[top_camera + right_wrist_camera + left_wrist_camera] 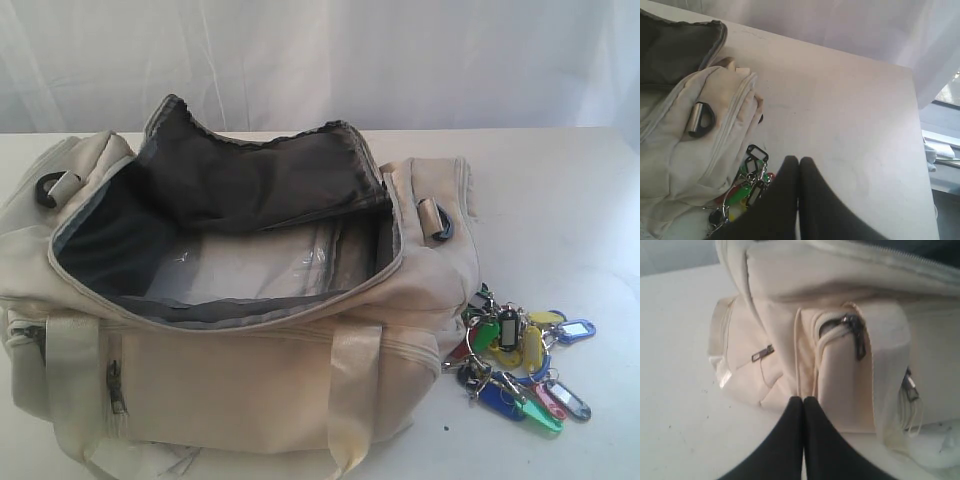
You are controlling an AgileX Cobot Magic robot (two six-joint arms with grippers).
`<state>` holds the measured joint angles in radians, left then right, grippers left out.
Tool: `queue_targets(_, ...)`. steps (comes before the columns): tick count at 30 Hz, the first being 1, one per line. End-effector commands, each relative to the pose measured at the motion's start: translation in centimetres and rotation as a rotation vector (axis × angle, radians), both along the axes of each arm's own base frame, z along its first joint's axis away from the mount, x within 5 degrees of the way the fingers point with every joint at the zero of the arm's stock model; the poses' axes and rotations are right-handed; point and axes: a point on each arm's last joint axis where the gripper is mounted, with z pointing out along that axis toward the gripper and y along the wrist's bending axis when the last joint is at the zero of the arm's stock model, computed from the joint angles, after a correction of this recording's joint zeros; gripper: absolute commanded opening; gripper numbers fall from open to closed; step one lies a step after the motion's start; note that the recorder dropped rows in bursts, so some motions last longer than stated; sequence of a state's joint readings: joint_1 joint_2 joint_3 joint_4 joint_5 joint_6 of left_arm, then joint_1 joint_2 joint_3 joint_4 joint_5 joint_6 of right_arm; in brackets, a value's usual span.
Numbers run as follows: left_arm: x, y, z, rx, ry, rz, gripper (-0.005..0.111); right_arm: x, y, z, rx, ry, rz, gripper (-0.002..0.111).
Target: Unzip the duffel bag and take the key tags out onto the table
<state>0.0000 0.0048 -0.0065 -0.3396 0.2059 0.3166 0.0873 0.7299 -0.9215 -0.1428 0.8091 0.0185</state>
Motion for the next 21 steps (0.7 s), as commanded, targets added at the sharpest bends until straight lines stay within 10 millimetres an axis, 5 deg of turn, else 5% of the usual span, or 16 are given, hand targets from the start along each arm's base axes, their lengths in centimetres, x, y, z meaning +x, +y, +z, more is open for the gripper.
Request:
queue_targets(1, -0.03, 0.68, -0.48, -0.019, 0.038, 0.086, 0.0, -0.08, -0.16, -0.02, -0.004, -0.005, -0.012, 0.0)
queue_targets(21, -0.01, 1.42, -0.51, -0.048, 0.042, 0.199, 0.0, -0.08, -0.16, -0.02, -0.004, -0.005, -0.012, 0.0)
